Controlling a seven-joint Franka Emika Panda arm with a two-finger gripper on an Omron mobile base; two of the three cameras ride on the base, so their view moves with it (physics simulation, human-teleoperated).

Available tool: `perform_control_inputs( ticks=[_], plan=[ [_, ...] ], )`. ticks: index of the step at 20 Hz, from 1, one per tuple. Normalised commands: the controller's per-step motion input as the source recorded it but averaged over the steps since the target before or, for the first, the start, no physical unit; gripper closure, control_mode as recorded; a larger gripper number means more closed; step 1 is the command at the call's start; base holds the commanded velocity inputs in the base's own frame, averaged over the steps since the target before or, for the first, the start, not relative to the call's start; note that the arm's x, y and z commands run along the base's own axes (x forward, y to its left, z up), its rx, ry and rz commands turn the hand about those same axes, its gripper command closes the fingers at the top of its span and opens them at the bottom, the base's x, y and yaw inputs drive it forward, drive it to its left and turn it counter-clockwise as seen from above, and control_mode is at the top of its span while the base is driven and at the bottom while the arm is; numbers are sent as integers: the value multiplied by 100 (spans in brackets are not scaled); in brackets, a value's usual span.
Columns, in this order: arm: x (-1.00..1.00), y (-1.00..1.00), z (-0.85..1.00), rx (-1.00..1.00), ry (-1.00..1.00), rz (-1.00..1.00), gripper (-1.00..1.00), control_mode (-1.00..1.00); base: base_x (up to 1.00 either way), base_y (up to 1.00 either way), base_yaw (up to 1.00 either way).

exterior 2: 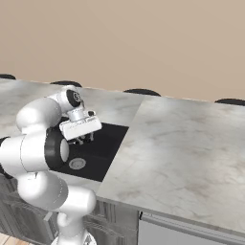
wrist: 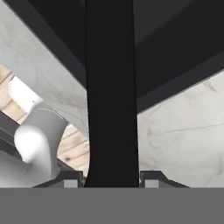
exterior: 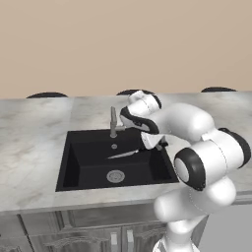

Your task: Move the cutting board and knife to the sink. Then move spray from the cabinet to the counter.

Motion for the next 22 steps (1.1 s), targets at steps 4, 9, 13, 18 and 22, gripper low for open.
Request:
perform_control_inputs(
  ticks=[4, 9, 13, 18, 22],
  plan=[
    [19, -2, -20, 5, -5, 13, 100, -100, 0, 0, 0],
    [14, 0, -22, 11, -6, 11, 100, -100, 0, 0, 0],
    [9, 0, -19, 16, -6, 8, 100, -100, 0, 0, 0],
    [0, 0, -22, 21, -4, 5, 100, -100, 0, 0, 0],
    [-2, 0, -35, 19, -2, 2, 100, -100, 0, 0, 0]
  ],
)
